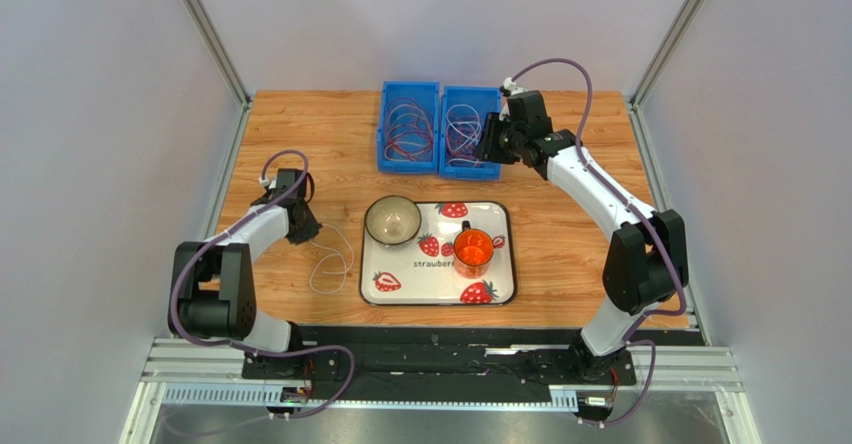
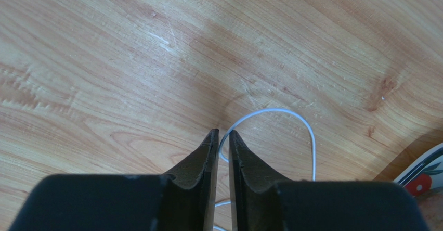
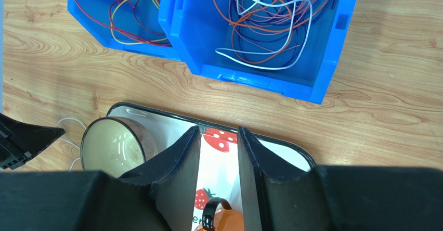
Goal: Untangle the cables
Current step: Pick up the cable from the cable.
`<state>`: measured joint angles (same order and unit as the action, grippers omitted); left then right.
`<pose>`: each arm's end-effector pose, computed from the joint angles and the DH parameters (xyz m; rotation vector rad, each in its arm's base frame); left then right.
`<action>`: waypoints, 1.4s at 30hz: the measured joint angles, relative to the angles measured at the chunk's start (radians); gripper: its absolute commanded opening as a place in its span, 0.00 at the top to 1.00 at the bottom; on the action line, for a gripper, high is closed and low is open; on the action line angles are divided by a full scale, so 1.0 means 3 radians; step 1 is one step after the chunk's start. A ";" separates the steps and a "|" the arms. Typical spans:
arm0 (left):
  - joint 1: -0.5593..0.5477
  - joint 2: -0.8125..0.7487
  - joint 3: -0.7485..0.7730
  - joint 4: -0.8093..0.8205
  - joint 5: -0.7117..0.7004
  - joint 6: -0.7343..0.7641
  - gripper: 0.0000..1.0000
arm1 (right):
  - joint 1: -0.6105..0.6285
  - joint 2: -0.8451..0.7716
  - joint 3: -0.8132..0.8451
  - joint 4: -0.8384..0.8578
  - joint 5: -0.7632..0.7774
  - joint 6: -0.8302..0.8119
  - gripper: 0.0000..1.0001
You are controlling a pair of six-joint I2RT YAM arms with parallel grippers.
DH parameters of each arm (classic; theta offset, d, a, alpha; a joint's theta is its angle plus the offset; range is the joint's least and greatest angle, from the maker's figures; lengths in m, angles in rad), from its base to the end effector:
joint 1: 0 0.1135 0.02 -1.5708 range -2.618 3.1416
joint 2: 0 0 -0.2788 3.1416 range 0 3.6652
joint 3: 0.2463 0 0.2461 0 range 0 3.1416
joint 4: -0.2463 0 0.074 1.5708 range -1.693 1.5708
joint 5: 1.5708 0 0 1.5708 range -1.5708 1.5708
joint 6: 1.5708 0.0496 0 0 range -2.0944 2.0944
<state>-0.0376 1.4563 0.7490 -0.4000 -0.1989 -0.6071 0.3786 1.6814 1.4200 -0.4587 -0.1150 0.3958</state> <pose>0.2636 -0.0001 0.1713 -0.8014 2.5166 0.0525 0.3598 0.1493 0.3056 -0.0409 2.3429 0.5255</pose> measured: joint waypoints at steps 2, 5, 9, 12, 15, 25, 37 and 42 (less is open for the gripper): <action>0.0000 0.0005 0.0001 0.0001 0.0003 0.0011 0.96 | -0.0001 0.0000 0.0000 -0.0001 0.0000 0.0000 0.65; 0.0000 0.0005 0.0001 0.0001 0.0010 0.0014 1.00 | 0.0000 0.0000 0.0000 -0.0001 0.0000 0.0001 0.65; 0.0000 0.0005 0.0001 0.0001 0.0019 0.0022 1.00 | 0.0000 -0.0001 0.0000 -0.0001 -0.0001 0.0001 0.65; -0.0001 -0.0045 0.0001 -0.0025 0.0043 0.0018 1.00 | 0.0000 -0.0023 0.0000 -0.0009 -0.0001 0.0003 0.66; -0.0025 -0.0249 0.0019 -0.0140 0.0052 0.0008 1.00 | 0.0000 -0.0102 0.0000 -0.0047 -0.0009 0.0008 0.66; -0.0048 -0.0987 0.0445 -0.0519 0.0189 -0.0004 1.00 | 0.0003 -0.0404 -0.0020 -0.0058 -0.0062 0.0050 0.67; -0.0048 -0.1296 0.1308 -0.0980 0.0322 0.0029 1.00 | 0.0024 -0.0771 -0.0229 -0.0065 -0.0145 0.0174 0.67; -0.0052 -0.1244 0.1639 -0.1025 0.0425 0.0038 1.00 | 0.0038 -0.0880 -0.0360 -0.0041 -0.0164 0.0237 0.67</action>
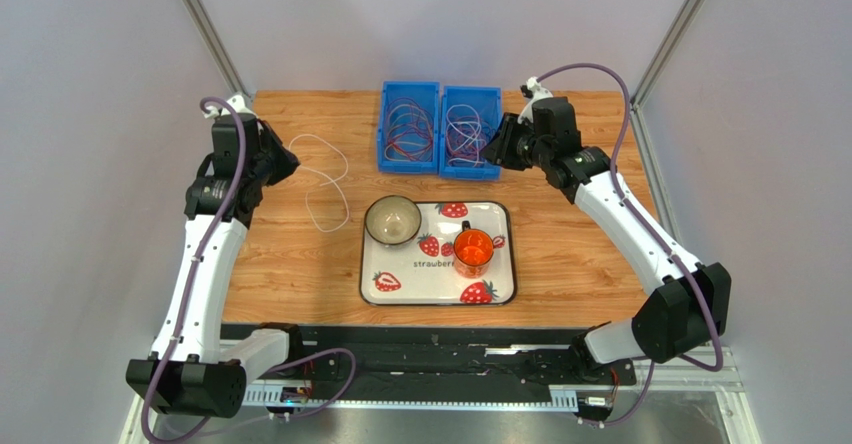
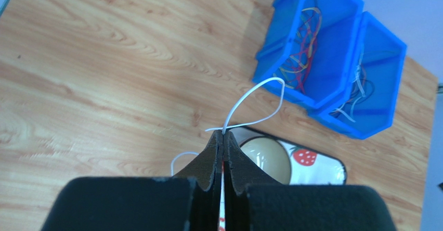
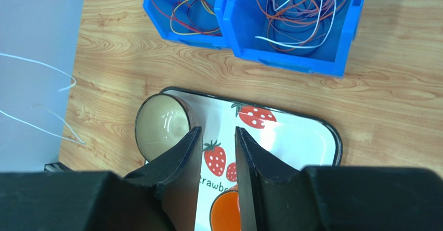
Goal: Untangle the cables
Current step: Pick up the cable from the cable, then place the cable in the bin.
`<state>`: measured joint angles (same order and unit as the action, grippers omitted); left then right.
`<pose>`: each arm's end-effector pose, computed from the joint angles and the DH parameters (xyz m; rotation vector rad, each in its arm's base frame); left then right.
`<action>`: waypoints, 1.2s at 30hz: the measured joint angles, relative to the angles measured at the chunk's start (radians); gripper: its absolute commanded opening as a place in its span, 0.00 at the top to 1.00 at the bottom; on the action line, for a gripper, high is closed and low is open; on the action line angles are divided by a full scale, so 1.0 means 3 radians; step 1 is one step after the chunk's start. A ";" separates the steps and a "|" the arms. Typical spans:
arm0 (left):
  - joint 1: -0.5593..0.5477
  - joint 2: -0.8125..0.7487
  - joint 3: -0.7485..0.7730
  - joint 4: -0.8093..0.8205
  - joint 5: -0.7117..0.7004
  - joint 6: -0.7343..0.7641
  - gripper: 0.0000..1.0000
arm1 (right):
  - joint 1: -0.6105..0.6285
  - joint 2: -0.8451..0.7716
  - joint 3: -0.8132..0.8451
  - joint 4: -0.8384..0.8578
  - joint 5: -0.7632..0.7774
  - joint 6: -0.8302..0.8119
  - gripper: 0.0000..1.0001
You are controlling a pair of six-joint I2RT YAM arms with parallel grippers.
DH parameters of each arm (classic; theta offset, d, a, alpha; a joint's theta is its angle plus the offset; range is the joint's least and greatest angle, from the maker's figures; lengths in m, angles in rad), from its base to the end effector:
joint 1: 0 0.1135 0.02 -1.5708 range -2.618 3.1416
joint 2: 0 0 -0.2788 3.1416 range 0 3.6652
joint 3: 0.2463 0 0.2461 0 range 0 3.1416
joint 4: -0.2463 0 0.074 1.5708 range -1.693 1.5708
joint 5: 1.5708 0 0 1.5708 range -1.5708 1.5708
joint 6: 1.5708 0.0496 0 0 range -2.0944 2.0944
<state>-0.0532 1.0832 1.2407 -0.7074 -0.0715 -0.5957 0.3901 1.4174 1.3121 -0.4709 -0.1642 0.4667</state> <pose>0.2208 -0.0082 0.3920 -0.6130 2.0447 -0.3086 0.2967 0.1308 0.3566 -0.0140 2.2154 0.6647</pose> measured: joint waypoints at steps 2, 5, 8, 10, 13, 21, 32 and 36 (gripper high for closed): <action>-0.0020 0.0074 0.0158 0.0005 0.0052 -0.0001 1.00 | 0.0001 -0.0050 -0.0062 0.0005 -0.0010 0.0023 0.68; -0.0069 0.0201 0.0355 0.0060 0.0154 -0.0006 1.00 | 0.0001 -0.0123 -0.0139 0.0009 -0.0013 0.0043 0.68; -0.0174 0.0366 0.0535 0.0126 0.0251 -0.0020 1.00 | 0.0001 -0.0195 -0.0195 0.0005 -0.0011 0.0053 0.66; -0.0276 0.0599 0.0717 0.0235 0.0329 -0.0055 1.00 | 0.0001 -0.0289 -0.0240 0.0014 -0.0008 0.0058 0.65; -0.0361 0.0820 0.0852 0.0343 0.0354 -0.0112 1.00 | 0.0001 -0.0394 -0.0315 0.0001 -0.0004 0.0064 0.64; -0.0553 0.1470 0.1141 0.0707 0.0278 -0.0397 1.00 | 0.0005 -0.0635 -0.0491 -0.0034 0.0027 0.0080 0.65; -0.0654 0.2558 0.1844 0.1151 0.0065 -0.0900 1.00 | 0.0005 -0.0835 -0.0603 -0.0148 0.0032 0.0085 0.65; -0.0673 0.2930 0.2122 0.1253 0.0046 -0.1035 1.00 | 0.0005 -0.0870 -0.0622 -0.0211 0.0032 0.0079 0.65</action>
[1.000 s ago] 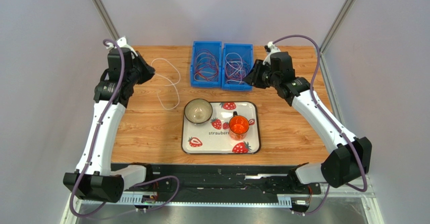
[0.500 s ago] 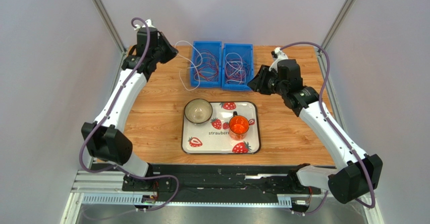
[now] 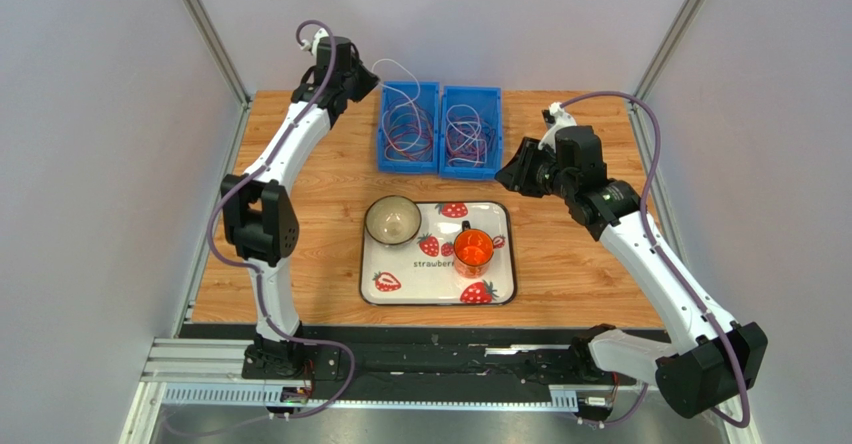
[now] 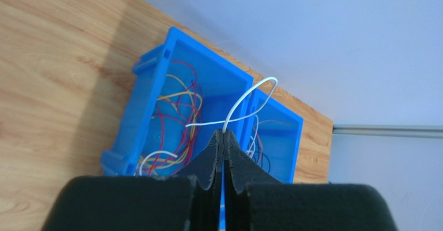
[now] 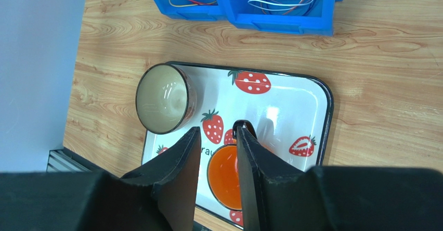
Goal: Untangle the cables
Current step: Place the cable in the bin.
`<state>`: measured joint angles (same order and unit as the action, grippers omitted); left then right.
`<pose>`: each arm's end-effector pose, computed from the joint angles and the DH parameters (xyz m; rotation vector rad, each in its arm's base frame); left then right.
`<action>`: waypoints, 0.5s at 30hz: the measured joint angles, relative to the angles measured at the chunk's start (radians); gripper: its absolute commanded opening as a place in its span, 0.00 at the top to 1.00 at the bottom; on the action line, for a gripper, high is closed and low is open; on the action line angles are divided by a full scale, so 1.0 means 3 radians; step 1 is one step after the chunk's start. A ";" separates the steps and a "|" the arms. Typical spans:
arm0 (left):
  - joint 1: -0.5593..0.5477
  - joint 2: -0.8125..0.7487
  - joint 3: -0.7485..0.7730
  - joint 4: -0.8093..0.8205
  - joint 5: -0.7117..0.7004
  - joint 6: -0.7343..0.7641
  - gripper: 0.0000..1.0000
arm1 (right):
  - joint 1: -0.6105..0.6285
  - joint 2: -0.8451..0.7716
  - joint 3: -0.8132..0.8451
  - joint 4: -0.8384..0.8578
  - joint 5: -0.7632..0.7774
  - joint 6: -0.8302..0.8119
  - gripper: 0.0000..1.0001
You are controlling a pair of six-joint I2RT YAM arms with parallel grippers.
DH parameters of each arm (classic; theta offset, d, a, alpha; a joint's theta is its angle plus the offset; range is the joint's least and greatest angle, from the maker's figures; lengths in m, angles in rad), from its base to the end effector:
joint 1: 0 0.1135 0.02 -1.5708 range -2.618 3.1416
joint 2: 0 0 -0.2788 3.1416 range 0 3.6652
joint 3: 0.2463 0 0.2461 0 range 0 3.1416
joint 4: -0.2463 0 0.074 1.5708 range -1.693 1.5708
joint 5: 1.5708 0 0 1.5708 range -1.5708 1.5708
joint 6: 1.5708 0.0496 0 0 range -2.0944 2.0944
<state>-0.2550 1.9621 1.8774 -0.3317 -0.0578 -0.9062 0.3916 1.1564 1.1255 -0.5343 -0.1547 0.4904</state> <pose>0.4673 -0.1189 0.3609 -0.6934 1.9330 -0.6838 0.2300 0.1033 0.3554 0.0150 2.2063 0.6719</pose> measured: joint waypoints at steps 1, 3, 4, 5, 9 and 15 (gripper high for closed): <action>-0.0005 0.0085 0.0079 0.0009 0.0001 -0.0027 1.00 | 0.0000 -0.0010 0.0000 -0.0014 0.0001 -0.0006 0.65; -0.0017 0.0332 0.0333 0.0045 0.0009 -0.0086 1.00 | 0.0000 -0.0033 -0.0003 -0.0020 0.0009 -0.0023 0.65; -0.0019 0.0420 0.0415 0.0070 0.0019 -0.0107 1.00 | 0.0000 -0.0047 -0.0004 -0.0027 0.0017 -0.0031 0.65; -0.0022 0.0520 0.0504 0.0080 0.0029 -0.0125 1.00 | 0.0000 -0.0058 -0.0004 -0.0029 0.0025 -0.0038 0.65; -0.0028 0.0758 0.0661 0.0111 0.0051 -0.0175 1.00 | 0.0000 -0.0084 -0.0004 -0.0039 0.0048 -0.0065 0.65; -0.0038 0.0863 0.0661 0.0111 0.0051 -0.0188 0.99 | 0.0000 -0.0084 -0.0004 -0.0062 0.0047 -0.0069 0.65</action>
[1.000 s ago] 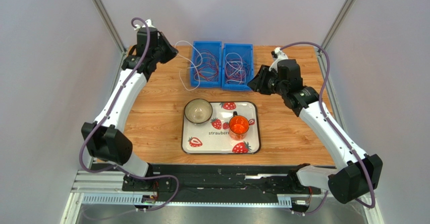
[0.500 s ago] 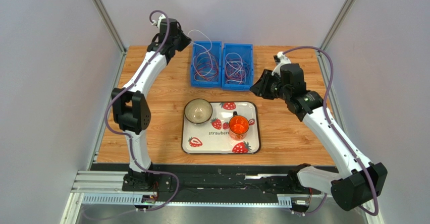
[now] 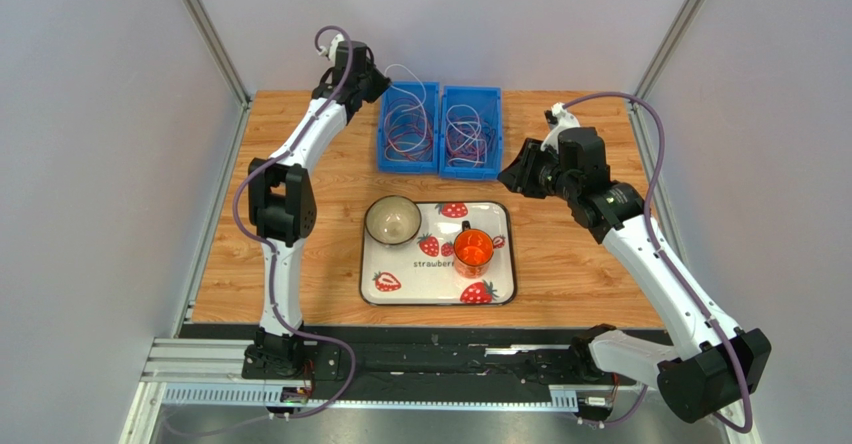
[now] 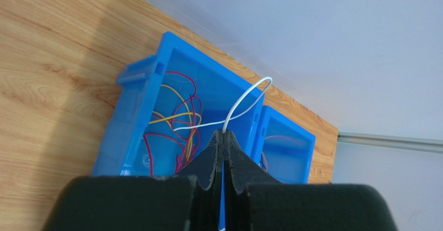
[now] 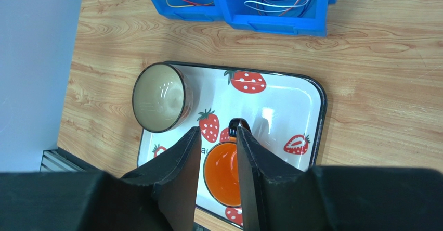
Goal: Untangle the cables
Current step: Place the cable in the bin, then reset both arms
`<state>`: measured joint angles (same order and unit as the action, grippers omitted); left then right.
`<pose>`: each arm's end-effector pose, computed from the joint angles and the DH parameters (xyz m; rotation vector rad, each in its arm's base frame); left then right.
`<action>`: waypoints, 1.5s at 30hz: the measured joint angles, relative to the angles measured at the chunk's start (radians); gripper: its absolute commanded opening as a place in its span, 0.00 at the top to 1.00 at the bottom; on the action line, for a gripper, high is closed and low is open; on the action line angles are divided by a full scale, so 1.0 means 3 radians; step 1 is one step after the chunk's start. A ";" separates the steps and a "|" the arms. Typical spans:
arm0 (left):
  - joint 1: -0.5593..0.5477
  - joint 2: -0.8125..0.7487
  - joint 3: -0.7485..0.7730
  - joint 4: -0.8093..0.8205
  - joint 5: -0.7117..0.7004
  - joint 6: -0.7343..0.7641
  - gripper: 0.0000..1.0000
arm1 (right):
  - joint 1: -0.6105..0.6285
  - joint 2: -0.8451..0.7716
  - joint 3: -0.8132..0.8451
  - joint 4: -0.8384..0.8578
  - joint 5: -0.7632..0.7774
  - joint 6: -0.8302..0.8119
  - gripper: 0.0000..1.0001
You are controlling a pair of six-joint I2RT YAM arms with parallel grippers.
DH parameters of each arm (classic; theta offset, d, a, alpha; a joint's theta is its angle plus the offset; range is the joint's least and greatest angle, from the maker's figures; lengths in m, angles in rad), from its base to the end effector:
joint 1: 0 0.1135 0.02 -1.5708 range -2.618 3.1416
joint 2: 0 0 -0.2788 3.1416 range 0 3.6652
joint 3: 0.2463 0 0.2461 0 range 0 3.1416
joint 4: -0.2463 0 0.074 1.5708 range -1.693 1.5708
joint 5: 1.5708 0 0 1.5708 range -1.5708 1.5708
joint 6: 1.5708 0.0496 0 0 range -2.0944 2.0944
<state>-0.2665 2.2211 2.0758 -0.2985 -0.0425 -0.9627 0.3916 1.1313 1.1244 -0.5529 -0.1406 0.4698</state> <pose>0.5265 -0.1416 0.3072 -0.7403 1.9578 -0.7262 0.2236 0.0998 0.3588 0.0003 2.1960 0.6475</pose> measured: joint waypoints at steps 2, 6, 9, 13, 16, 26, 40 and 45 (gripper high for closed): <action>-0.0001 0.0000 0.0000 0.0011 -0.0001 0.0004 0.95 | 0.0000 0.0000 0.0000 -0.0004 0.0000 0.0001 0.66; -0.0001 0.0000 0.0000 0.0017 0.0009 0.0025 0.82 | 0.0001 0.0001 0.0000 -0.0017 -0.0001 0.0001 0.66; -0.0001 0.0000 0.0000 0.0018 0.0053 0.0060 0.62 | 0.0001 0.0001 0.0000 -0.0018 -0.0001 0.0003 0.66; -0.0001 -0.0001 0.0000 0.0008 0.0078 0.0117 0.52 | 0.0004 0.0001 0.0000 -0.0022 -0.0001 0.0003 0.66; -0.0001 -0.0010 -0.0011 0.0003 0.0076 0.0158 0.51 | 0.0017 0.0001 0.0000 -0.0032 -0.0001 0.0004 0.66; -0.0001 -0.0451 -0.0408 -0.0050 -0.0014 0.0425 0.51 | 0.0092 0.0001 0.0000 -0.0041 0.0005 0.0017 0.66; -0.0001 -0.2229 -0.2368 0.0203 -0.0707 0.1195 0.54 | 0.0112 -0.0001 -0.0025 0.0061 0.0081 -0.0045 0.45; -0.0001 -0.2786 -0.3188 0.0378 -0.1035 0.1745 0.53 | 0.0121 -0.0011 -0.0150 0.0230 0.0075 -0.0085 0.18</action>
<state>-0.2668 1.3853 1.1194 -0.1852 -0.3531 -0.4393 0.4278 1.1278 1.0794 -0.4839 -0.1181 0.4442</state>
